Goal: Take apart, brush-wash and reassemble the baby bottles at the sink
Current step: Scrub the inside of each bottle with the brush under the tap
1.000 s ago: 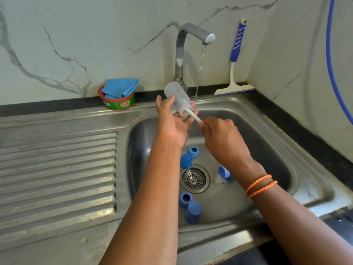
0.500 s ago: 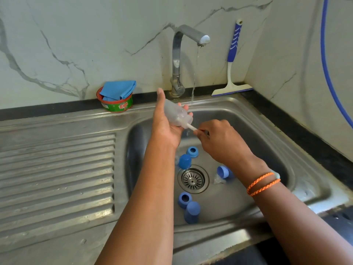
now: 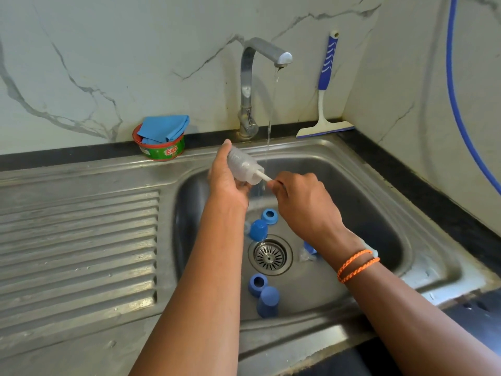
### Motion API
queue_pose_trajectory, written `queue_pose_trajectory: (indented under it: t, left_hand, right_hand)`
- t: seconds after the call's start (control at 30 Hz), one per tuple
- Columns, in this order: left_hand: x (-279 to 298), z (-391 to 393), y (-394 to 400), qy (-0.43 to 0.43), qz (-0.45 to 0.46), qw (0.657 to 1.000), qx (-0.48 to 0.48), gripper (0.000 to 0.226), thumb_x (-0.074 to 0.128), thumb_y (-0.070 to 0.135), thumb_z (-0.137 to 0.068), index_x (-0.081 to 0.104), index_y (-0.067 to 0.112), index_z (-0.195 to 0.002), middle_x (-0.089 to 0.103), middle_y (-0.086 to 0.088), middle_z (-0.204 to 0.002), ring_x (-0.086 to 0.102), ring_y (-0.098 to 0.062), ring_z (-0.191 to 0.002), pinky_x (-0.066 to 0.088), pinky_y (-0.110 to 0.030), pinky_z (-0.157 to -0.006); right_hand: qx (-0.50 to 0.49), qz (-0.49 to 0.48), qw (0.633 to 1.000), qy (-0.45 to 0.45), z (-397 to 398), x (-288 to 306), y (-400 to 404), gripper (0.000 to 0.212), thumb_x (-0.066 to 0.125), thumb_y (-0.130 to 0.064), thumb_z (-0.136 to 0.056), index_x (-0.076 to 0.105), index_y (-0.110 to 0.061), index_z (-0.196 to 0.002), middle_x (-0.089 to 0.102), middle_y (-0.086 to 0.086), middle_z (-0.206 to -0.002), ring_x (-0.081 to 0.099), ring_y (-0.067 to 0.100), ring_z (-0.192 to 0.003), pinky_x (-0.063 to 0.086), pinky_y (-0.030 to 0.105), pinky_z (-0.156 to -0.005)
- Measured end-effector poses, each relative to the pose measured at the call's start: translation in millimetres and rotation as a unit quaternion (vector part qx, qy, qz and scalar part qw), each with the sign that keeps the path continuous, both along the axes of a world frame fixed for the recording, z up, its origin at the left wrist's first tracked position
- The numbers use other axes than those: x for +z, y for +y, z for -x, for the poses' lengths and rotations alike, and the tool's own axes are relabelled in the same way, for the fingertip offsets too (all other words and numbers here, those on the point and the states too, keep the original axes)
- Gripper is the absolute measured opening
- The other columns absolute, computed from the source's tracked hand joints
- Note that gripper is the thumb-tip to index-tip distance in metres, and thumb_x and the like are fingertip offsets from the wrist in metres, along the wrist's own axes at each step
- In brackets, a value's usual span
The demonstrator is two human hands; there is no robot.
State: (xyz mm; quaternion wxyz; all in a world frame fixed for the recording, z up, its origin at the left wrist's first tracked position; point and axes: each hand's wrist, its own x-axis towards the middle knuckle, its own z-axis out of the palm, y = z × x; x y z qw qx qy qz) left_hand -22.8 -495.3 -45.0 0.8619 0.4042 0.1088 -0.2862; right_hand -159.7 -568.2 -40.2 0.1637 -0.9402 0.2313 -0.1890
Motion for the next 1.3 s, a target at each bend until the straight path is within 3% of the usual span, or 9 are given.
queue_pose_trajectory:
  t: [0.2, 0.27, 0.43, 0.6, 0.67, 0.77, 0.9, 1.13, 1.3]
  left_hand:
    - [-3.9, 3.1, -4.9, -0.003, 0.077, 0.997, -0.015, 0.043, 0.08, 0.031, -0.091, 0.056, 0.014, -0.122, 0.067, -0.021, -0.121, 0.072, -0.038, -0.105, 0.061, -0.056, -0.091]
    - [-2.9, 3.6, -7.2, -0.008, 0.085, 0.996, -0.007, 0.04, 0.078, 0.028, -0.092, 0.056, 0.014, -0.122, 0.067, -0.021, -0.119, 0.072, -0.038, -0.105, 0.059, -0.057, -0.094]
    - [-2.4, 5.2, -0.5, -0.036, 0.049, 0.997, -0.044, 0.044, 0.063, 0.034, -0.099, 0.055, 0.012, -0.136, 0.066, -0.016, -0.108, 0.07, -0.03, -0.096, 0.061, -0.041, -0.072]
    - [3.6, 4.4, 0.2, -0.046, -0.001, 0.997, -0.066, 0.052, 0.073, 0.041, -0.093, 0.055, 0.014, -0.133, 0.068, -0.015, -0.113, 0.069, -0.03, -0.102, 0.059, -0.048, -0.089]
    - [4.1, 4.2, 1.4, -0.036, 0.01, 0.998, -0.05, 0.049, 0.073, 0.044, -0.093, 0.057, 0.016, -0.13, 0.07, -0.014, -0.113, 0.071, -0.03, -0.1, 0.06, -0.045, -0.087]
    - [-0.1, 2.4, 1.8, -0.043, -0.001, 0.999, -0.034, 0.058, 0.071, 0.052, -0.092, 0.055, 0.019, -0.137, 0.069, -0.016, -0.124, 0.071, -0.031, -0.105, 0.063, -0.041, -0.08]
    - [2.2, 3.4, 0.1, -0.042, 0.029, 0.998, -0.041, 0.056, 0.074, 0.05, -0.091, 0.056, 0.017, -0.133, 0.069, -0.018, -0.122, 0.071, -0.035, -0.107, 0.062, -0.051, -0.091]
    - [6.5, 8.5, -9.3, -0.089, -0.052, 0.995, 0.005, 0.052, 0.079, 0.045, -0.088, 0.06, 0.02, -0.129, 0.067, -0.012, -0.12, 0.07, -0.031, -0.105, 0.065, -0.05, -0.078]
    - [9.4, 5.4, -8.7, -0.215, -0.139, 0.966, 0.023, 0.016, 0.073, 0.041, -0.095, 0.064, 0.032, -0.106, 0.067, -0.002, -0.111, 0.069, -0.024, -0.103, 0.066, -0.041, -0.076]
  right_hand:
    - [-0.06, 0.018, 0.998, 0.012, -2.1, 0.4, 3.4, 0.031, 0.047, -0.038, -0.111, 0.054, -0.018, -0.088, 0.058, 0.008, -0.082, 0.058, 0.033, -0.07, 0.04, 0.039, -0.057]
    - [-0.071, 0.034, 0.997, 0.019, -2.0, 1.9, 1.6, 0.031, 0.046, -0.037, -0.111, 0.058, -0.017, -0.091, 0.058, 0.008, -0.083, 0.059, 0.033, -0.07, 0.041, 0.038, -0.058]
    - [-0.018, -0.02, 0.997, 0.071, -4.2, 3.4, -10.5, 0.034, 0.051, -0.04, -0.109, 0.063, -0.018, -0.085, 0.06, 0.005, -0.078, 0.061, 0.029, -0.067, 0.049, 0.04, -0.057]
    - [0.053, -0.059, 0.996, 0.046, 7.0, 5.3, -21.9, 0.039, 0.056, -0.038, -0.107, 0.061, -0.021, -0.073, 0.058, 0.003, -0.066, 0.049, 0.02, -0.057, 0.043, 0.042, -0.054]
    - [0.062, -0.073, 0.995, 0.012, 10.7, 4.5, -22.3, 0.04, 0.055, -0.041, -0.107, 0.056, -0.025, -0.07, 0.055, 0.002, -0.063, 0.046, 0.019, -0.054, 0.042, 0.042, -0.053]
    - [0.042, -0.061, 0.997, -0.019, 7.5, 3.0, -15.6, 0.043, 0.052, -0.042, -0.109, 0.049, -0.027, -0.069, 0.053, 0.002, -0.063, 0.045, 0.021, -0.053, 0.041, 0.042, -0.051]
    - [-0.003, -0.035, 0.999, -0.032, 1.7, -0.7, -9.5, 0.042, 0.048, -0.042, -0.111, 0.049, -0.021, -0.074, 0.054, 0.005, -0.066, 0.046, 0.023, -0.055, 0.038, 0.04, -0.052]
    - [-0.069, -0.013, 0.997, -0.007, -2.2, -4.8, -6.1, 0.039, 0.044, -0.043, -0.111, 0.058, -0.016, -0.087, 0.058, 0.007, -0.078, 0.055, 0.029, -0.065, 0.04, 0.038, -0.056]
    - [0.018, -0.089, 0.996, 0.014, -1.2, 1.4, -21.2, 0.036, 0.053, -0.039, -0.109, 0.067, -0.017, -0.084, 0.061, 0.01, -0.072, 0.055, 0.023, -0.06, 0.05, 0.045, -0.057]
